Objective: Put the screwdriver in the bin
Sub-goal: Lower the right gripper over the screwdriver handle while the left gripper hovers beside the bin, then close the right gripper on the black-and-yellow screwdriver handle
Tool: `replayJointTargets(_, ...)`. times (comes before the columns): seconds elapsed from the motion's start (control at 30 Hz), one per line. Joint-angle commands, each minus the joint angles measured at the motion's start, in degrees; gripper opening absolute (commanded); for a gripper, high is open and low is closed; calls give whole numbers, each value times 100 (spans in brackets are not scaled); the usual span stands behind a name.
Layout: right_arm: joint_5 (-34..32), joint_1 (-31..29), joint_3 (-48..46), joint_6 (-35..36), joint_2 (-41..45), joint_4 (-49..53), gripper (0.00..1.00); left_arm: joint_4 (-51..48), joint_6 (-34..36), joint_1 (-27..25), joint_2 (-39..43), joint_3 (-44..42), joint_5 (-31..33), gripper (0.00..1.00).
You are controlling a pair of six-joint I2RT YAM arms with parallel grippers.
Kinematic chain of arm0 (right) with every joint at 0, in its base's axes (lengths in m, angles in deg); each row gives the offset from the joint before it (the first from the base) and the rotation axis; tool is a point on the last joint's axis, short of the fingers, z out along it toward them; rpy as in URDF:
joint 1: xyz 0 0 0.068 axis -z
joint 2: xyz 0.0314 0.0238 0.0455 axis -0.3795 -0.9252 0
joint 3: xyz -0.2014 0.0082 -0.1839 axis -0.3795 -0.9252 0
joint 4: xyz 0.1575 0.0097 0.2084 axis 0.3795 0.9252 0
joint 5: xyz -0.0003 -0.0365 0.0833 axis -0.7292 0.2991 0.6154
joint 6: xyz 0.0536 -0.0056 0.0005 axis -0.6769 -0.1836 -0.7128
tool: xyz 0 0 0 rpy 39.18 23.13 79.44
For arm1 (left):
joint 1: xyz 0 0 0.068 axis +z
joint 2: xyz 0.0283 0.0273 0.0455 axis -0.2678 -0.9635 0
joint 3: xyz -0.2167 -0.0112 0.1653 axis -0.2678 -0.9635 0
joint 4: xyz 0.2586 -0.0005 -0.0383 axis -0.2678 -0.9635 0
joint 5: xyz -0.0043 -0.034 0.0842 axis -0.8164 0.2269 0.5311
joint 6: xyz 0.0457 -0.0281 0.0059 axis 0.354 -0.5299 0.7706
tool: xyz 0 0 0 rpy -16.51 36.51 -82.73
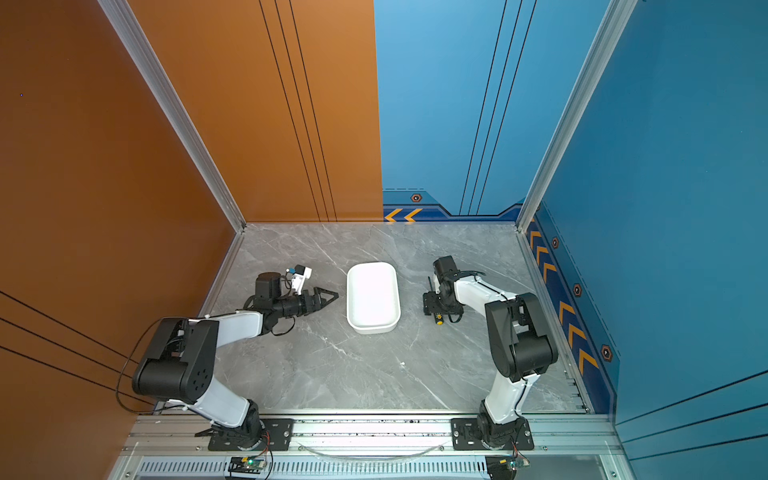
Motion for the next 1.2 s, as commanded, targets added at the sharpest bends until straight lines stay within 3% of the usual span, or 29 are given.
replayJointTargets(0.0, -130, -48, 211, 91, -116, 273, 74, -102, 2, -26, -75, -28, -104, 98)
replayJointTargets(0.67, -226, -84, 439, 179, -390, 601, 38, -140, 12, 18, -128, -25, -51, 98)
replayJointTargets(0.97, -224, -94, 561, 146, -459, 723, 18, -155, 7, 31, -183, -18, -43, 98)
replayJointTargets(1.1, -96, -88, 607, 12, -364, 803, 0, -158, -4, 47, -192, -5, -36, 98)
replayJointTargets(1.17, 44, -84, 607, -78, -222, 803, 0, -158, -4, 40, -183, -10, -49, 98)
